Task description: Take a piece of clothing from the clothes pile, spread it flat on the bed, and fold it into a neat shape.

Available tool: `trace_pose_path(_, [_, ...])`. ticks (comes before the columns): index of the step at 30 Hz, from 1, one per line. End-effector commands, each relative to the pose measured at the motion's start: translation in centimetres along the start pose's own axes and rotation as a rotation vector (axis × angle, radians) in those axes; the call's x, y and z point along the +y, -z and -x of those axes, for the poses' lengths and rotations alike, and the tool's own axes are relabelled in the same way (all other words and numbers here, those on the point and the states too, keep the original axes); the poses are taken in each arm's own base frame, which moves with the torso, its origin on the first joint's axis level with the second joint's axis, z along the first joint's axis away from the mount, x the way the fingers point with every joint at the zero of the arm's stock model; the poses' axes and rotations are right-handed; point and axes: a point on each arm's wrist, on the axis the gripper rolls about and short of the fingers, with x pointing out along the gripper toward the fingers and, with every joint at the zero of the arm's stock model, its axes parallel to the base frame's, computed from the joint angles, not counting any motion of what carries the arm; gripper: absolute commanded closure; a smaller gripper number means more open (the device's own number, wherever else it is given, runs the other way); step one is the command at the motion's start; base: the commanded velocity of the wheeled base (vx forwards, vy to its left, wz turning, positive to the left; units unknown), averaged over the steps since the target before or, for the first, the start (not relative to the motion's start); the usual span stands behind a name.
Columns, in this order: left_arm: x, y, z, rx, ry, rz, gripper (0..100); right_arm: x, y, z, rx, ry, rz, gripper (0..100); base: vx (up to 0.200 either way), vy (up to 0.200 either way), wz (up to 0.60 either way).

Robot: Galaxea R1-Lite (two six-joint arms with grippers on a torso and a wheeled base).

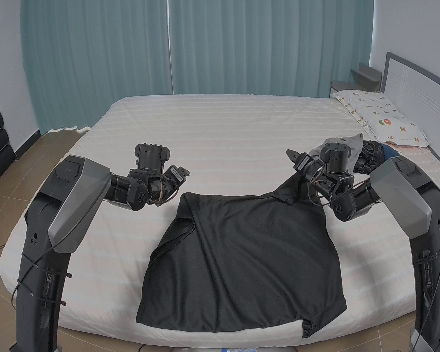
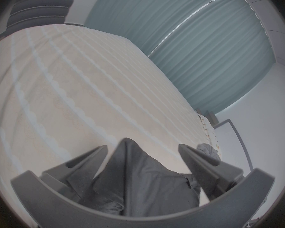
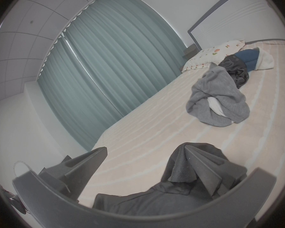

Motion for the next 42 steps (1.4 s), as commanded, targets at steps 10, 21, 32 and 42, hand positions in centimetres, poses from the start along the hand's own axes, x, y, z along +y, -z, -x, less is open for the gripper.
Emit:
trace_pose_path(10, [2.4,-2.5,0.9,0.019,-0.118,0.042,0,-4.7,-3.6,1.1,-0.005,0.131,-0.102,0,0.000,0.000,0.00])
trace_pose_path(21, [0.7,1.2,1.2,0.175,-0.125,0.001,0,-6.8,-3.2,4.9,0.091,0.207,-0.148,0,0.000,0.000,0.00])
trace_pose_path(32, [1.2,4.0,0.0,0.228,-0.145,-0.022,0,-7.7,-2.1,11.2,0.160,0.164,-0.269,0,0.000,0.000,0.00])
trace_pose_path(42, [1.3,5.6,-1.3,0.236,-0.146,-0.040,0,-8.5,-1.0,11.4,0.184,0.151,-0.324,0,0.000,0.000,0.00])
